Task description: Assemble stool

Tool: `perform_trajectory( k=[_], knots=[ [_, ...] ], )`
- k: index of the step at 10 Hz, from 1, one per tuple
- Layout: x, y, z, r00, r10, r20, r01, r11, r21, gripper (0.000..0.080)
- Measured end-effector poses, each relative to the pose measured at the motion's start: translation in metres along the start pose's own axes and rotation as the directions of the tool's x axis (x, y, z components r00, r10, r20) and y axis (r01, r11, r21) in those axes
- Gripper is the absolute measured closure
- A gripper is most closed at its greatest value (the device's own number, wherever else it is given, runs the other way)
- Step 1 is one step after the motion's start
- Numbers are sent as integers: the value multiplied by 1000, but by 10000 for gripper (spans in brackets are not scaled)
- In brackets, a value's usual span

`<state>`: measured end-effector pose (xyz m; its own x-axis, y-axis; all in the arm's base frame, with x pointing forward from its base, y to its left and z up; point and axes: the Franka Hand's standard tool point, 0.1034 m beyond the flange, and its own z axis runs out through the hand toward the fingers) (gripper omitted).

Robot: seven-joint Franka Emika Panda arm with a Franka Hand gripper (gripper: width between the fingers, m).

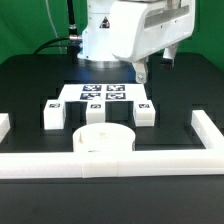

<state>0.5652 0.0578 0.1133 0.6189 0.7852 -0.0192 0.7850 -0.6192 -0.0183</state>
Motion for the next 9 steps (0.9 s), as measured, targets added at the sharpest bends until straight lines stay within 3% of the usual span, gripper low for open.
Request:
perform_trajectory(
  k=[4, 5, 6, 9],
  knots=[
    [-2, 2, 1, 1000, -2, 0, 2, 1000, -1, 150],
    [-11, 14, 10, 997, -72, -18, 72, 997, -22, 150],
    [-23, 24, 22, 996, -90, -13, 90, 996, -19, 150],
    [-39, 52, 46, 982, -191, -9, 191, 982, -3, 150]
  ],
)
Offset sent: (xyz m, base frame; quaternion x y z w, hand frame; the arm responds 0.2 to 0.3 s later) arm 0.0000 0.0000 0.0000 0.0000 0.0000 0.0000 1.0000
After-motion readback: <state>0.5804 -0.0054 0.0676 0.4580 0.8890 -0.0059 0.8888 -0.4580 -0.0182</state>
